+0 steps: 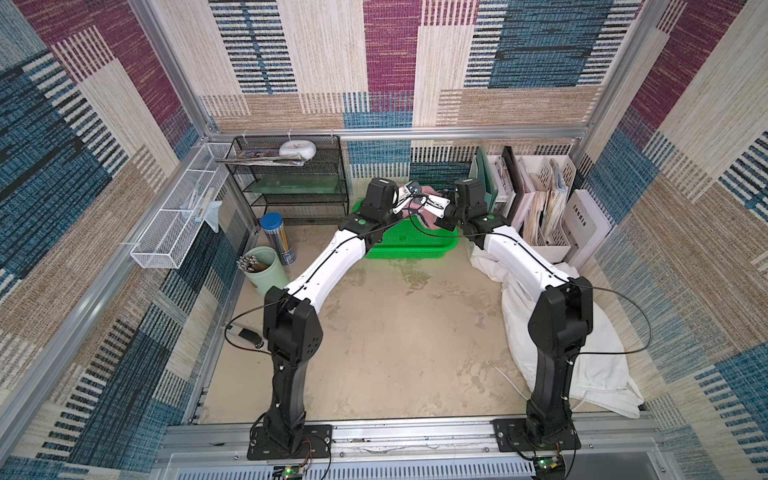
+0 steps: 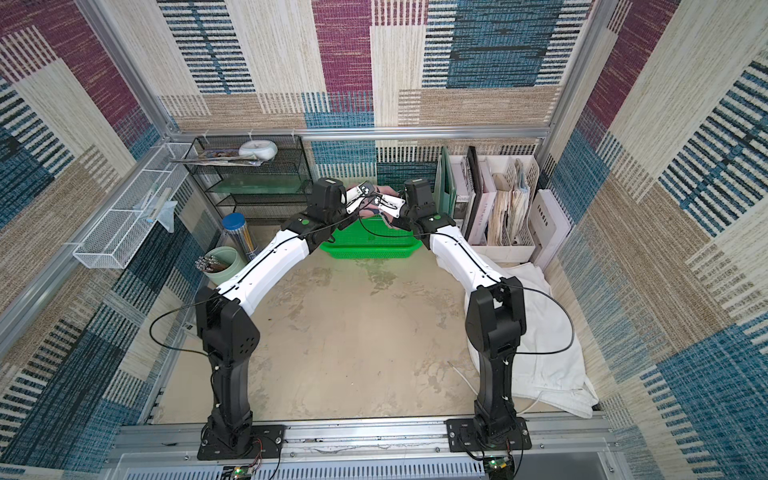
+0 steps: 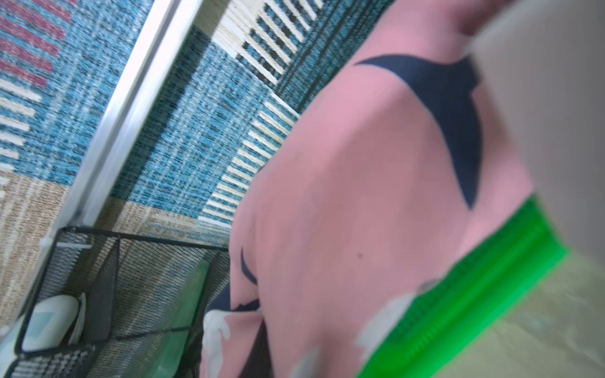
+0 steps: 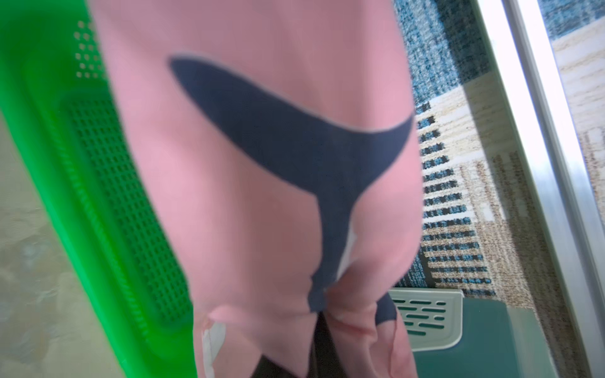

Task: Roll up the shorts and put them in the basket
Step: Place the shorts in the bin.

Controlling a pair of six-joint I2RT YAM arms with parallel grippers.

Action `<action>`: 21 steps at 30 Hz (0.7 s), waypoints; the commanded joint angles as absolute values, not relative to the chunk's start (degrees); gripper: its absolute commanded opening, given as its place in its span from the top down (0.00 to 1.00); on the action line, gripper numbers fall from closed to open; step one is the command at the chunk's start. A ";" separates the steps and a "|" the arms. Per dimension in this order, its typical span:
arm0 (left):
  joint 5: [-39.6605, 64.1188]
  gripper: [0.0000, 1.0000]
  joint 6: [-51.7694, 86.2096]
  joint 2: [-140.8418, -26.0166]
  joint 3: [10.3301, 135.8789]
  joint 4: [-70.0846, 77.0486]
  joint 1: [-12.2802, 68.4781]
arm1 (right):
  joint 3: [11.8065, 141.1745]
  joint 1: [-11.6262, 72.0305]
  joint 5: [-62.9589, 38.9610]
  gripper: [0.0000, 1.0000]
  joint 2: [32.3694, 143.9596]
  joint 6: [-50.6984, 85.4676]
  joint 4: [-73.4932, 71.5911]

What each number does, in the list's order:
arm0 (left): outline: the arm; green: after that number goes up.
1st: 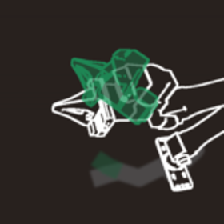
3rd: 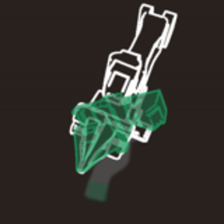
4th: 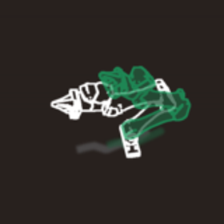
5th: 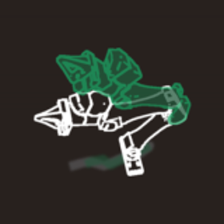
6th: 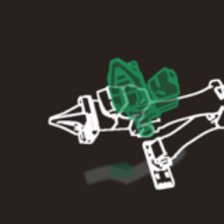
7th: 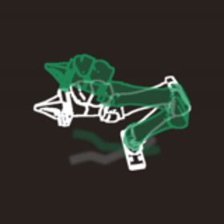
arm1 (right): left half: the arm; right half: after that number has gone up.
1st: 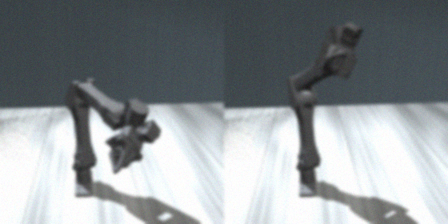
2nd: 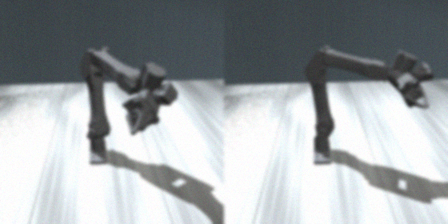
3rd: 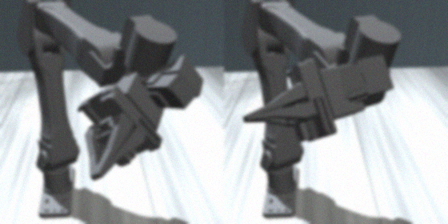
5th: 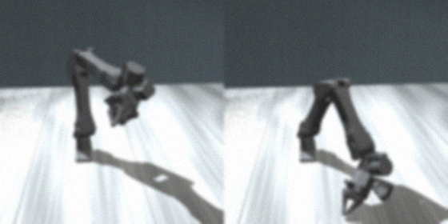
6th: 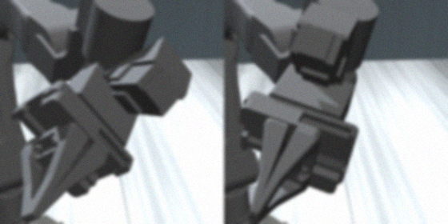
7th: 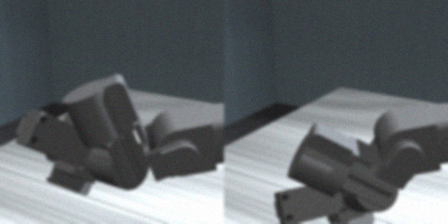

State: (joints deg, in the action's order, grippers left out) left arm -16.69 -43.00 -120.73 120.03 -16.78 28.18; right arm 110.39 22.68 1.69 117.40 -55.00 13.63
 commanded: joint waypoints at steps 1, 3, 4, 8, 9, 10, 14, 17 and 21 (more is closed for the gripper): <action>-13.07 1.00 -43.14 -127.00 124.87 -18.48 26.59 | 116.39 22.13 2.50 1.00 123.85 -57.09 18.86; -10.22 1.00 -42.12 -130.32 127.28 -20.54 25.57 | 120.04 21.01 -0.51 1.00 127.89 -55.61 20.08; -8.64 1.00 -42.31 -131.53 128.01 -22.31 25.26 | 121.87 20.60 -1.26 1.00 129.83 -55.37 20.53; -5.20 1.00 -43.29 -134.90 127.71 -24.79 24.27 | 128.09 19.37 -4.13 1.00 135.54 -55.36 23.75; -4.46 1.00 -43.06 -135.45 127.62 -25.38 23.93 | 129.08 19.12 -5.54 1.00 136.25 -55.46 24.52; -3.61 1.00 -42.70 -136.05 127.70 -26.09 23.46 | 129.88 18.93 -6.70 1.00 137.02 -55.48 24.94; 1.89 0.98 -42.93 -137.04 127.43 -29.29 22.51 | 131.03 18.50 -11.01 0.98 138.35 -56.82 26.08; 6.19 0.86 -44.28 -137.55 127.61 -32.69 22.24 | 130.77 18.46 -15.04 0.93 139.14 -58.29 27.45; 7.96 0.71 -44.48 -137.93 128.34 -35.77 22.08 | 129.67 18.46 -17.93 0.83 139.36 -59.44 29.66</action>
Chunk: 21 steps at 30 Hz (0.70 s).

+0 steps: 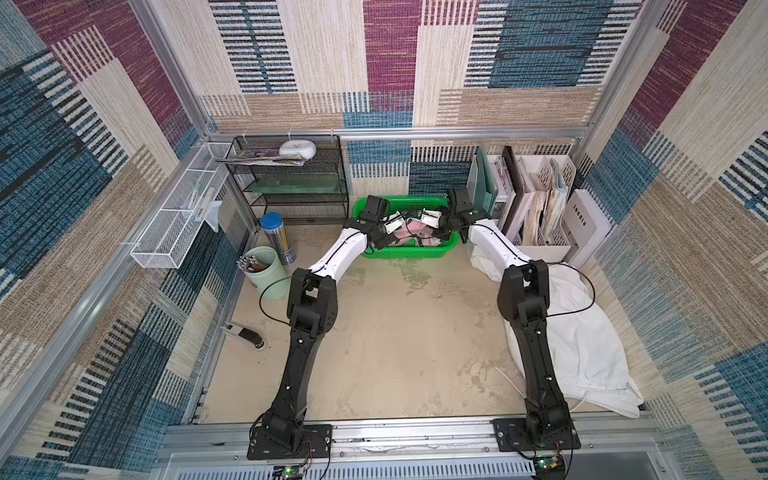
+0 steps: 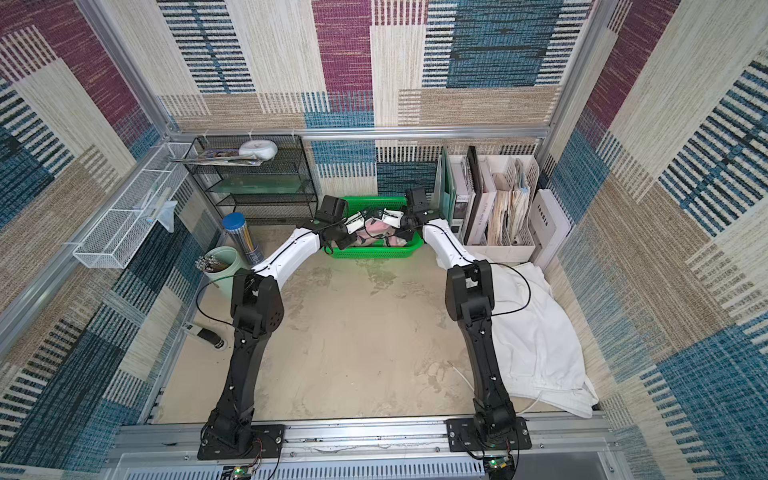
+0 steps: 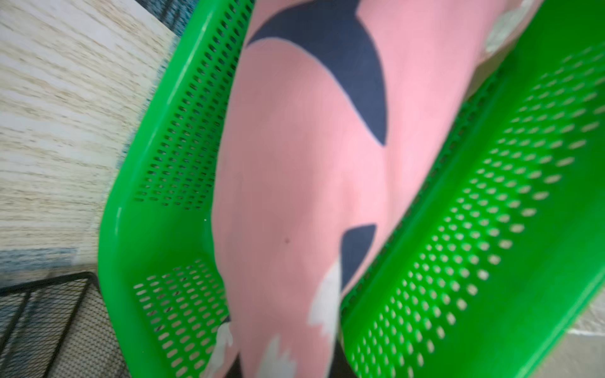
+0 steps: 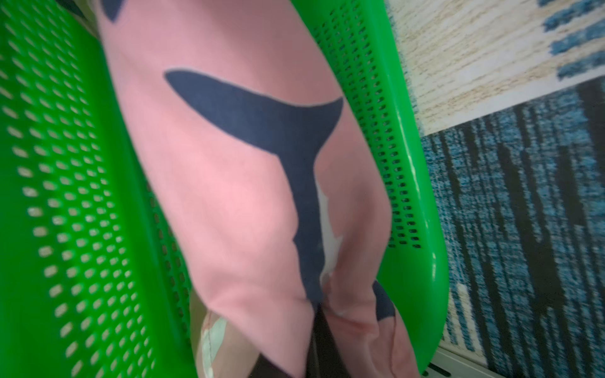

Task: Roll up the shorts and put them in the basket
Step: Place the shorts in the bin.

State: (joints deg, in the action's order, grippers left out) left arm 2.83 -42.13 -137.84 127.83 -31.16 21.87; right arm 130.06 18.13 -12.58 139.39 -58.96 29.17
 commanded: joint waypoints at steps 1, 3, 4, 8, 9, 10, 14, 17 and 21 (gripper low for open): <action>8.61 0.66 -44.31 -137.79 128.26 -36.26 22.04 | 129.09 18.44 -18.24 0.79 139.30 -59.90 30.13; 9.17 0.59 -44.12 -137.50 128.21 -37.01 21.97 | 128.29 18.46 -18.78 0.69 139.20 -60.70 30.99; 9.68 0.55 -44.12 -137.24 128.32 -37.46 21.91 | 128.03 18.51 -19.13 0.65 139.21 -61.23 31.64; 11.82 0.48 -43.29 -136.34 128.15 -38.90 21.80 | 127.24 18.53 -18.88 0.40 138.86 -60.39 32.12; 12.62 0.46 -43.17 -136.12 128.22 -39.32 21.79 | 127.02 18.54 -18.81 0.33 138.70 -59.82 31.98; 13.71 0.43 -43.20 -135.89 128.30 -39.86 21.80 | 126.88 18.56 -18.73 0.25 138.58 -59.46 31.90; 15.96 0.39 -43.12 -135.56 129.34 -41.47 21.80 | 126.12 18.54 -17.94 0.08 138.02 -58.86 30.99; 17.07 0.33 -42.57 -135.16 130.24 -42.00 21.60 | 125.66 18.54 -17.33 0.02 137.28 -58.46 30.23; 18.60 0.07 -41.58 -133.59 130.34 -41.54 21.36 | 125.51 18.54 -17.35 0.00 136.17 -57.83 29.31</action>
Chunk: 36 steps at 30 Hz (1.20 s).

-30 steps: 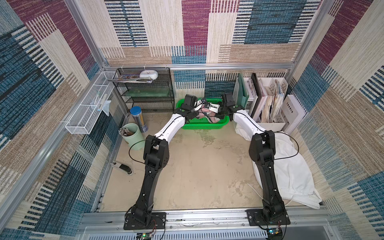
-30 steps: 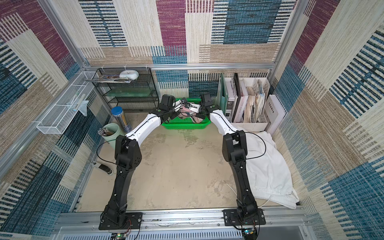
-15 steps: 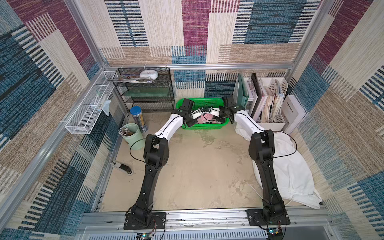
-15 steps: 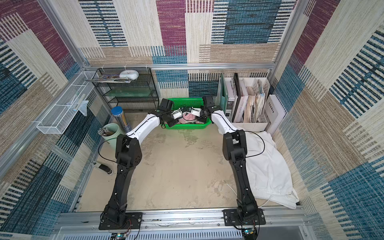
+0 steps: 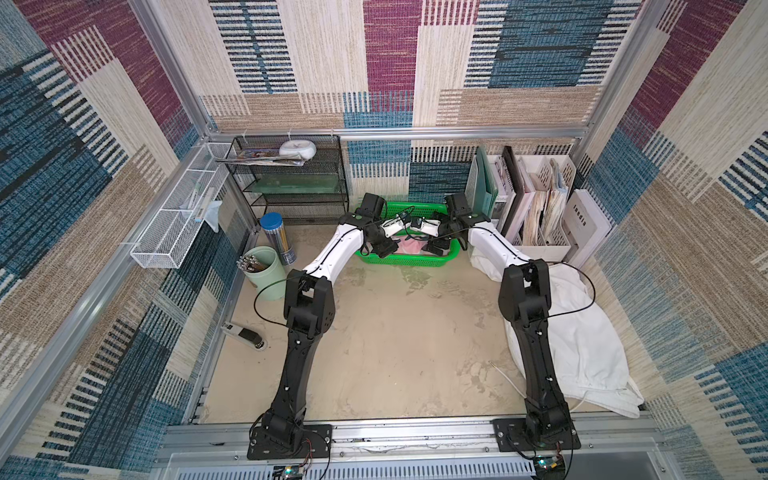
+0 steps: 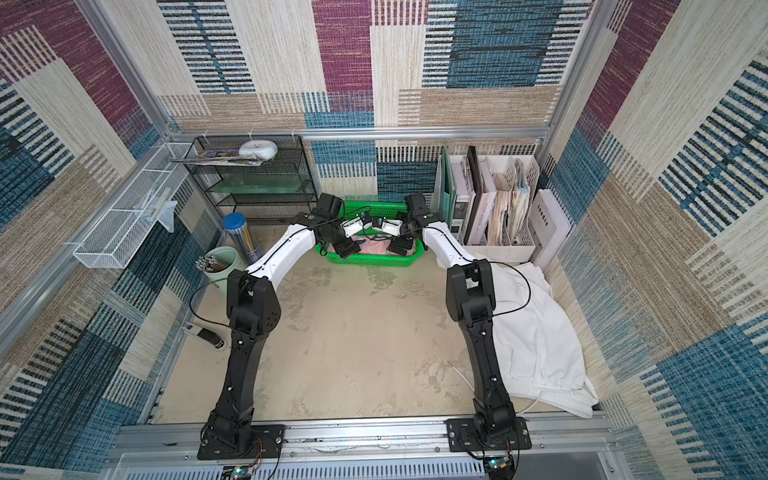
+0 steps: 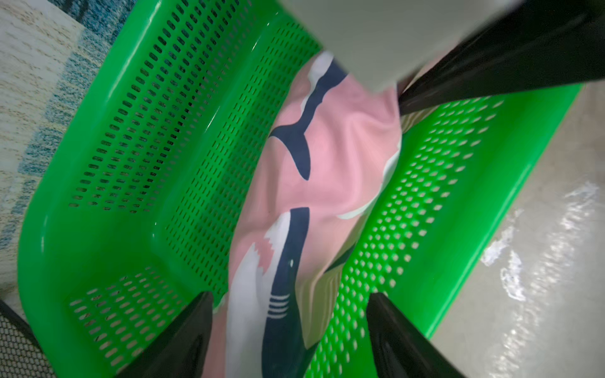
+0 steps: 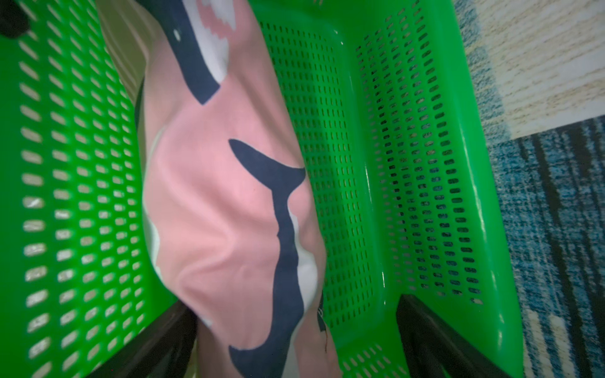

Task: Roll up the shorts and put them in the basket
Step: Place the shorts in the bin.

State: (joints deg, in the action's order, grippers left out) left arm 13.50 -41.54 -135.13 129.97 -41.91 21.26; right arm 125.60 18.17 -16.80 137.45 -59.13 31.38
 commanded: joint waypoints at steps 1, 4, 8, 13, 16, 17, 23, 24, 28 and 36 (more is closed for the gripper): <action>18.78 0.01 -41.36 -133.14 130.12 -41.01 21.36 | 125.51 18.54 -17.74 0.00 135.84 -57.67 29.07; 18.98 0.00 -40.58 -132.11 130.26 -39.84 21.36 | 125.51 18.63 -17.67 0.00 135.01 -56.00 28.00; 18.70 0.01 -38.43 -130.23 130.32 -37.94 21.27 | 125.55 18.79 -17.63 0.00 133.55 -54.77 27.64; 20.63 0.01 -34.50 -126.89 129.63 -37.26 21.68 | 125.28 19.23 -17.67 0.00 130.17 -52.48 27.85; 22.11 0.01 -32.34 -123.44 126.16 -37.18 22.52 | 123.23 19.64 -17.90 0.00 126.38 -49.38 27.54; 22.54 0.01 -31.86 -121.96 124.09 -37.03 22.98 | 121.52 19.84 -17.88 0.00 124.57 -47.00 27.06; 20.96 0.06 -28.82 -112.71 107.54 -32.26 27.36 | 105.98 20.38 -17.21 0.00 112.06 -35.96 22.80; 21.30 0.07 -27.36 -111.17 104.70 -30.82 28.15 | 103.14 20.48 -13.91 0.00 110.12 -32.14 22.14; 23.36 0.12 -22.15 -107.10 93.91 -23.86 30.59 | 97.43 20.17 -7.08 0.00 105.34 -25.30 26.99; 25.40 0.55 -17.83 -111.51 92.05 -21.36 33.29 | 81.68 13.36 -5.39 0.00 96.60 -7.73 28.15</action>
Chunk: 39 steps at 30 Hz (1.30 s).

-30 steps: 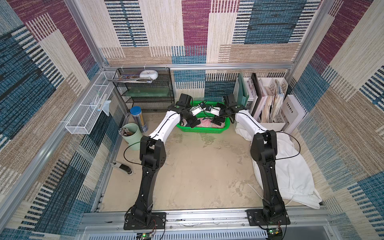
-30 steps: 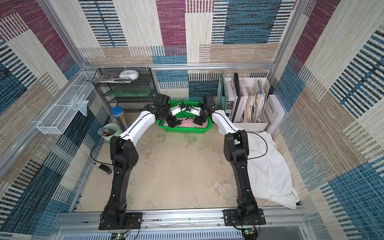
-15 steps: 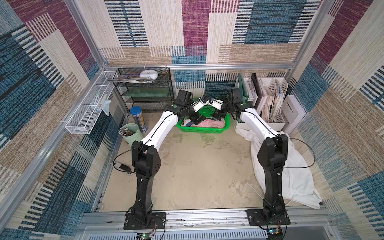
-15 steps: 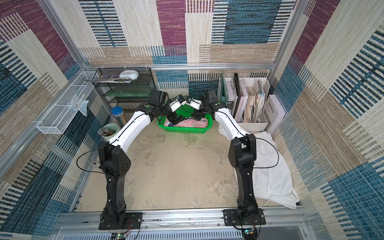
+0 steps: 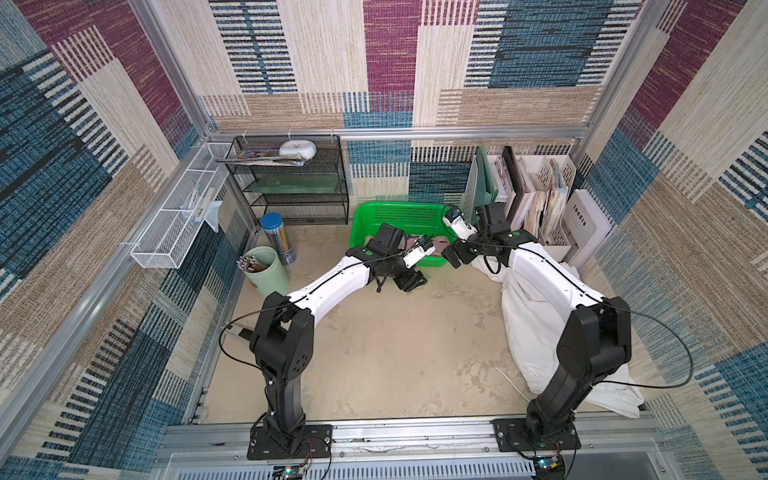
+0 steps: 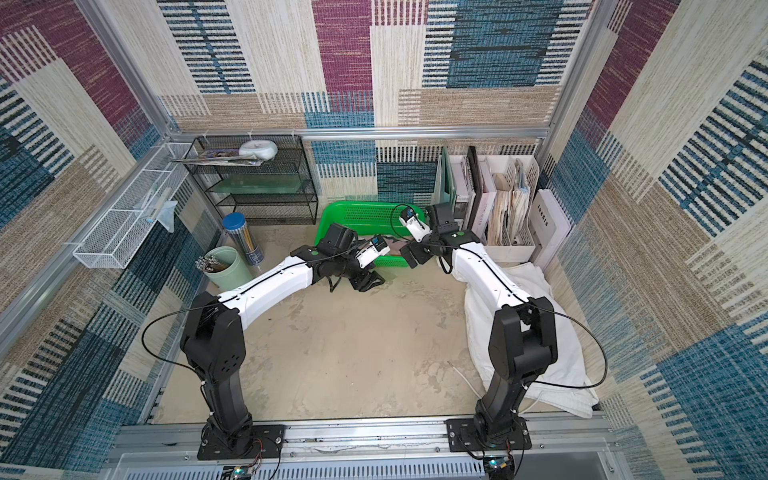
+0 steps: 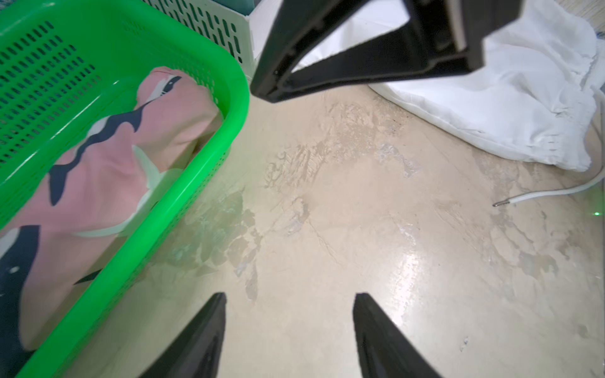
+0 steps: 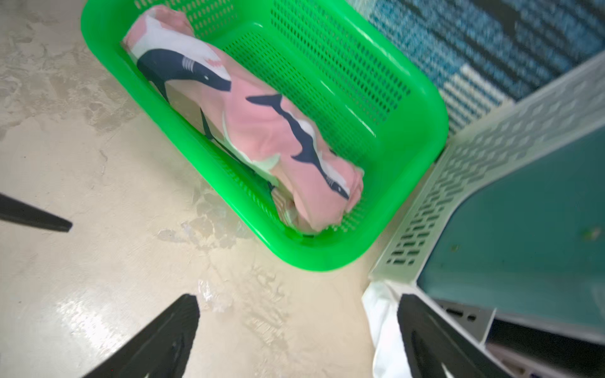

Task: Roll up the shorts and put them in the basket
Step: Place the shorts in the bin, then adjust the bin at the center of the board.

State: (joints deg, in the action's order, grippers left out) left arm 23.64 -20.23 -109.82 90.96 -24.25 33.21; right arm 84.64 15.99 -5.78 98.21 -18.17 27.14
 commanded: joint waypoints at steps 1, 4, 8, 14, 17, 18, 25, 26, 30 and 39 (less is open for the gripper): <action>25.46 0.62 -17.91 -112.57 92.84 -21.29 33.31 | 80.06 12.31 -5.49 0.01 96.02 -5.95 27.66; 24.64 0.84 -19.21 -116.60 96.54 -21.65 33.31 | 75.06 9.60 -3.47 0.03 95.10 -1.13 27.38; 20.57 1.00 -20.54 -122.85 103.09 -23.72 33.27 | 68.52 6.63 -4.22 0.05 94.37 4.43 27.40; 19.91 1.00 -22.13 -129.58 109.06 -23.60 33.14 | 61.54 5.15 -4.27 0.08 93.31 8.70 27.85; 20.20 1.00 -22.26 -132.83 112.71 -24.87 32.72 | 58.45 4.59 -2.36 0.07 92.29 10.27 28.04; 20.57 1.00 -22.32 -133.58 113.32 -24.72 32.53 | 57.54 4.32 -2.14 0.07 92.04 10.24 28.12; 22.41 1.00 -20.81 -138.87 119.77 -24.07 30.19 | 55.88 1.78 0.01 0.01 90.53 10.17 28.88; 22.38 1.00 -20.77 -139.69 120.75 -24.13 30.02 | 56.07 1.54 0.53 0.02 90.53 10.06 29.08; 22.92 1.00 -21.29 -142.18 123.98 -24.45 29.13 | 56.17 0.51 0.60 0.02 92.08 9.49 29.05; 25.65 1.00 -19.96 -138.13 123.56 -27.98 28.81 | 57.74 0.44 1.14 0.17 97.17 7.70 30.84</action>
